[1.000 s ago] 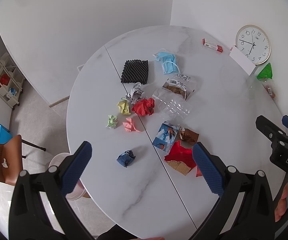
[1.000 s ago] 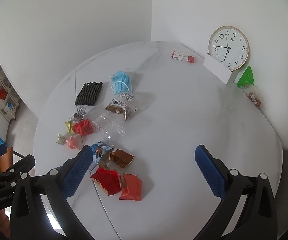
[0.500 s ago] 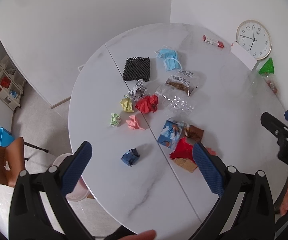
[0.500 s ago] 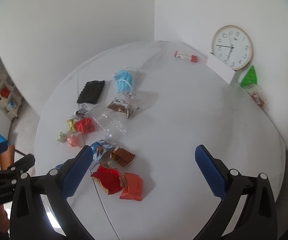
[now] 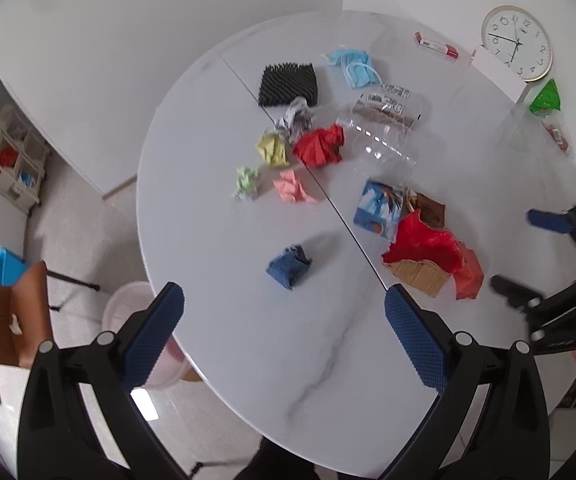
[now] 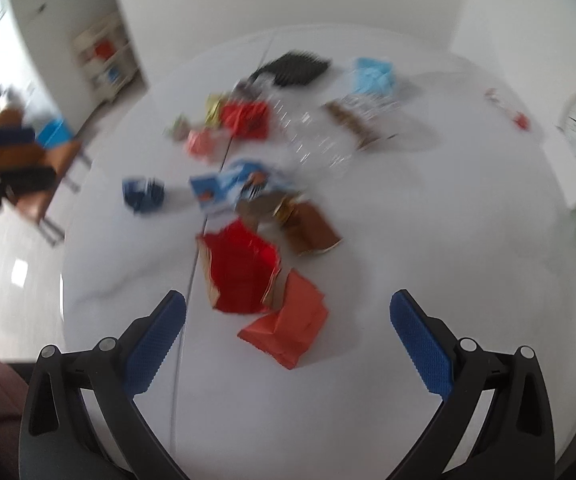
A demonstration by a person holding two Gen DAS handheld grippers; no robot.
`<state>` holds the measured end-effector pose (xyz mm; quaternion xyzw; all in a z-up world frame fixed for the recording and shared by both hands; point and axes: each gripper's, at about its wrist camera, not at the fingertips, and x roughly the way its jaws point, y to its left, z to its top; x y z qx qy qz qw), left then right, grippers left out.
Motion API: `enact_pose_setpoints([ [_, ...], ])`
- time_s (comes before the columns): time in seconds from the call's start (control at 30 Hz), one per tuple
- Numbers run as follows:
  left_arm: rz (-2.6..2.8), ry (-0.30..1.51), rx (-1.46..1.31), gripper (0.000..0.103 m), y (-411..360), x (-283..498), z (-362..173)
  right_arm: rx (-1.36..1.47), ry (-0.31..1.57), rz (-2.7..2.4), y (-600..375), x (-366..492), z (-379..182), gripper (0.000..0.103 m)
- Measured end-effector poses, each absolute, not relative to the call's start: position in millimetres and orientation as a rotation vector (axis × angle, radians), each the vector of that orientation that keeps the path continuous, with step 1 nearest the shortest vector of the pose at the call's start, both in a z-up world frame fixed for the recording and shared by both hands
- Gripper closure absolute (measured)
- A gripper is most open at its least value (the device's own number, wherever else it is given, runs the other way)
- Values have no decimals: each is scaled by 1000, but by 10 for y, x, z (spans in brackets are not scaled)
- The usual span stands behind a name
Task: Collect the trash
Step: 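Grasp the blue crumpled paper with the left tool while the right tool grasps the orange wrapper, then carry both items to the white wastebasket and open both tools to drop them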
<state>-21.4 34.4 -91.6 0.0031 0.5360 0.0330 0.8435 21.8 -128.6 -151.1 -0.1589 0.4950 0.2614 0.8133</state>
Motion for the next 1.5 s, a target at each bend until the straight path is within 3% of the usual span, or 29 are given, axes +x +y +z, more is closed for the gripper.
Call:
enact_pose_setpoints([
  [0.23,63,1184,11,6,153,-140,-1193,-411,1107,664,-1375,313,-1961,4],
  [0.53,150,1253,-114,7,396,100,-1553,-352,1211,685,-1524,405,-2272,63],
  [0.63,183,1269,-140,9,445,216,-1679,-293,1223,649,-1633,378,-2267,64],
  [0.8,214,1315,-121,26,463,384,-1948,-176,1241,590,-1838,366,-2221,67],
  [0.97,219,1346,-167,56,533,445,-2163,-66,1234,529,-1990,362,-2092,67],
  [1.03,215,1335,-174,62,554,456,-2194,-12,1230,509,-2073,355,-2028,67],
  [1.27,187,1280,-175,65,633,496,-2143,19,1198,496,-2021,373,-1785,67],
  [1.5,189,1178,-226,65,1127,190,-1661,-59,1125,589,-1509,281,-1276,66],
])
